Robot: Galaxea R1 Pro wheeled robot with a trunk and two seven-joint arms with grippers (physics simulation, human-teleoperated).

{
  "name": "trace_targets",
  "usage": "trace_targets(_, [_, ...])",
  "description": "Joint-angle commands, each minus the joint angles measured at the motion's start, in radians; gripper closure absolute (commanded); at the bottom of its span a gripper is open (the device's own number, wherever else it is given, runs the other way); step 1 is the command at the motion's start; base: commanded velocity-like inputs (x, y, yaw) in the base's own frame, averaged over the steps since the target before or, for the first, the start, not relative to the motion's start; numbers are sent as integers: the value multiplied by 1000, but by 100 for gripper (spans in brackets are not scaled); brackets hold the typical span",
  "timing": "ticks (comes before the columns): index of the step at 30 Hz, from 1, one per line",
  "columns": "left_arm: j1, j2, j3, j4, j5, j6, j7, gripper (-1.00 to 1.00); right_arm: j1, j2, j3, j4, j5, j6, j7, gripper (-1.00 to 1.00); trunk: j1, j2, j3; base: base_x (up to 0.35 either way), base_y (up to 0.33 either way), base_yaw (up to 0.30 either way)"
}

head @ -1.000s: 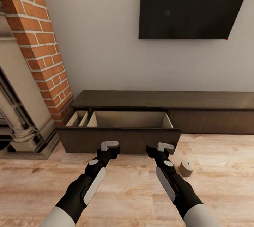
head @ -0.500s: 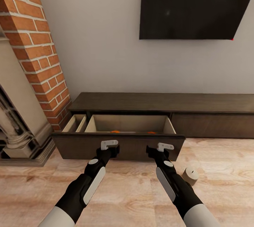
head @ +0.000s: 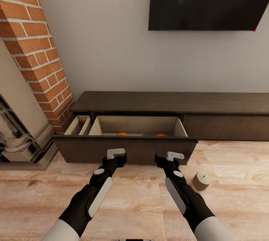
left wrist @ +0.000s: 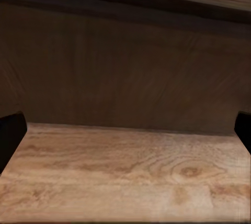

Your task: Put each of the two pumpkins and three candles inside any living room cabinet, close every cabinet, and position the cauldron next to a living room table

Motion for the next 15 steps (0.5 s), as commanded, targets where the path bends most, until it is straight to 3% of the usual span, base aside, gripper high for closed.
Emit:
trace_targets(1, [-1,1,-3,-1,10,2,9,-100,-1,-1,3,-1,-6,4,-8,-100,0,-1,-5,0,0,0])
trace_targets(15, [-1,2,2,-1,11,3,8,-100,-1,-1,2,1,-6,5,-7,-100,6,-4,-59,0,0,0])
